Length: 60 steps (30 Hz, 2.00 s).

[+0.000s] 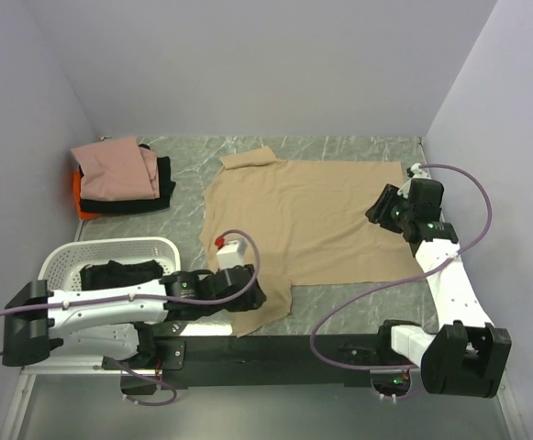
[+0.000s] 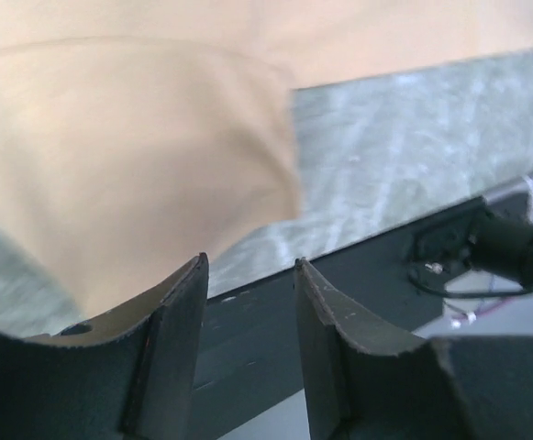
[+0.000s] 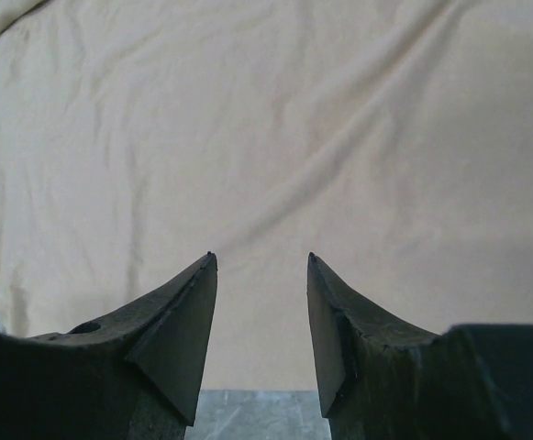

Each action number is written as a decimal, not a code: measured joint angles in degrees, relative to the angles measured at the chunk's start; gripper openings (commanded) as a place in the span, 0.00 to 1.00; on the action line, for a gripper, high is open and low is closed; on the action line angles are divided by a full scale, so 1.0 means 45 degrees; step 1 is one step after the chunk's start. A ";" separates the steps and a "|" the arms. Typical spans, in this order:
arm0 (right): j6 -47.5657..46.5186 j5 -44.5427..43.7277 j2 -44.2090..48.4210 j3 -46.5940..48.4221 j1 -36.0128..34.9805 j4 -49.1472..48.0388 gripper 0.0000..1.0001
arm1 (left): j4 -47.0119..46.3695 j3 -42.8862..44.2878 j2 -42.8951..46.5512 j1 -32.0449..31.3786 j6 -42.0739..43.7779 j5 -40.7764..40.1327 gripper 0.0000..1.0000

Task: Fold and stack the t-shirts
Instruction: Flatten the tshirt out, then fold the tshirt

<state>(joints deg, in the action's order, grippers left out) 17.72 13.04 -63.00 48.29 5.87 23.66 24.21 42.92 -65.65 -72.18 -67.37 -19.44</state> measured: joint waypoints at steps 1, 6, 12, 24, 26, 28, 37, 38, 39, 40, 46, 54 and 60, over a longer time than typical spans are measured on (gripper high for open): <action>0.0005 -0.0005 0.0092 -0.0024 -0.0107 0.0010 0.51 | 0.0219 -0.0291 0.0272 0.0000 -0.0340 -0.0112 0.47; 0.0000 -0.0131 0.0296 -0.0121 -0.0622 -0.0044 0.51 | 0.0510 -0.2574 0.0714 0.0034 -0.2001 0.0029 0.42; 0.0000 -0.0335 0.0291 -0.0325 -0.0806 -0.0019 0.51 | 0.1185 -0.3857 0.1671 -0.0024 -0.3463 0.0355 0.42; 0.0000 -0.0593 0.0291 -0.0340 -0.0850 -0.0015 0.52 | 0.0180 -0.4818 0.2395 -0.0418 -0.4838 0.1239 0.43; 0.0000 -0.0602 0.0291 -0.0340 -0.0860 -0.0010 0.52 | 0.0155 -0.4838 0.2531 -0.0529 -0.4998 0.1277 0.43; 0.0000 -0.0627 0.0291 -0.0340 -0.0860 -0.0010 0.52 | 0.0034 -0.4930 0.2807 -0.0573 -0.5139 0.1336 0.43; -0.0005 -0.0656 0.0291 -0.0340 -0.0860 -0.0010 0.52 | -0.0947 -0.5323 0.2531 -0.0952 -0.5678 0.1671 0.43; -0.0005 -0.0656 0.0291 -0.0340 -0.0860 -0.0010 0.52 | -0.0981 -0.5323 0.2526 -0.0996 -0.5702 0.1671 0.43; -0.0005 -0.0656 0.0291 -0.0340 -0.0860 -0.0010 0.52 | -0.1001 -0.5323 0.2526 -0.1039 -0.5756 0.1666 0.42; -0.0005 -0.0656 0.0291 -0.0340 -0.0860 -0.0010 0.52 | -0.1030 -0.5333 0.2526 -0.1054 -0.5790 0.1666 0.42; 0.0000 -0.0753 0.0291 -0.0340 -0.0860 -0.0010 0.52 | -0.1331 -0.5455 0.2487 -0.1064 -0.5940 0.1253 0.37; -0.0005 -0.0782 0.0291 -0.0340 -0.0860 -0.0010 0.52 | -0.1486 -0.5464 0.2268 -0.1069 -0.5984 0.0763 0.04; 0.0000 -0.1030 0.0291 -0.0340 -0.0860 0.0000 0.52 | -0.1316 -0.5455 0.3211 -0.1049 -0.5916 0.0185 0.00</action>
<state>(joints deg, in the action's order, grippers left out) 17.72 8.40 -61.69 46.76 2.00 23.66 18.28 18.37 -51.20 -76.90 -94.00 -18.61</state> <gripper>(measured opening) 0.516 0.014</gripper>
